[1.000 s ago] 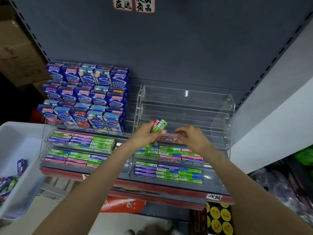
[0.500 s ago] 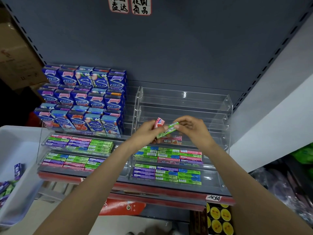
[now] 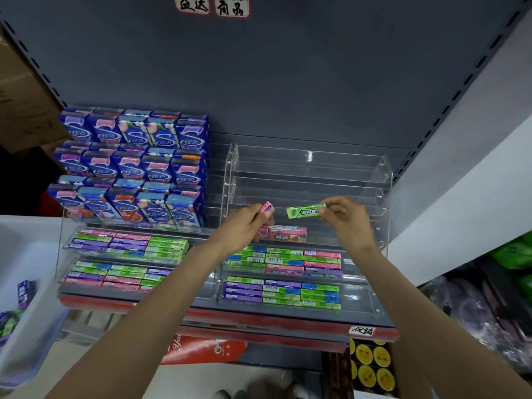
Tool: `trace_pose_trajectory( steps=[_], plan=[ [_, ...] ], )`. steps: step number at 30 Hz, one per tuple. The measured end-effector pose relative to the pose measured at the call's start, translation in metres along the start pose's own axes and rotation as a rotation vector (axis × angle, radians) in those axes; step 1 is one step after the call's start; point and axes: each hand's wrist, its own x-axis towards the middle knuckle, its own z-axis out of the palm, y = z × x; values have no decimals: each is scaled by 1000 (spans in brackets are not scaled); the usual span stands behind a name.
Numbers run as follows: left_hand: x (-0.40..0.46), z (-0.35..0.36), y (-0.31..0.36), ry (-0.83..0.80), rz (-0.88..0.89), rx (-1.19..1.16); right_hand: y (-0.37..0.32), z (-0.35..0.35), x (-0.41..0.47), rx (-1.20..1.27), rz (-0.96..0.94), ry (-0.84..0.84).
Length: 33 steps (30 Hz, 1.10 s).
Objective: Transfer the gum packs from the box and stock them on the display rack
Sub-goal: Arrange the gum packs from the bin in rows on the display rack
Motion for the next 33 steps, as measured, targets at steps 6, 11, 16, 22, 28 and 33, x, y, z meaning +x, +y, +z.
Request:
trace_pose_trajectory(
  steps=[6,11,16,22,28,33],
  plan=[
    [-1,-1,-1,-24,-28,-23,-4,0,1,-198,-215,21],
    [-1,-2,-1,-33,-31,-48,-9,19,0,-522,-394,-133],
    [0,-3,-3,-35,-23,-35,1,35,-2,-746,-313,-295],
    [-2,-3,-2,-38,-38,-77,15,14,-7,-749,-212,-199],
    [-4,-6,1,-39,-43,-125,12,22,-3,-758,-245,-317],
    [-8,-7,1,-3,-20,-163,5,31,0,-770,-233,-348]
  ],
)
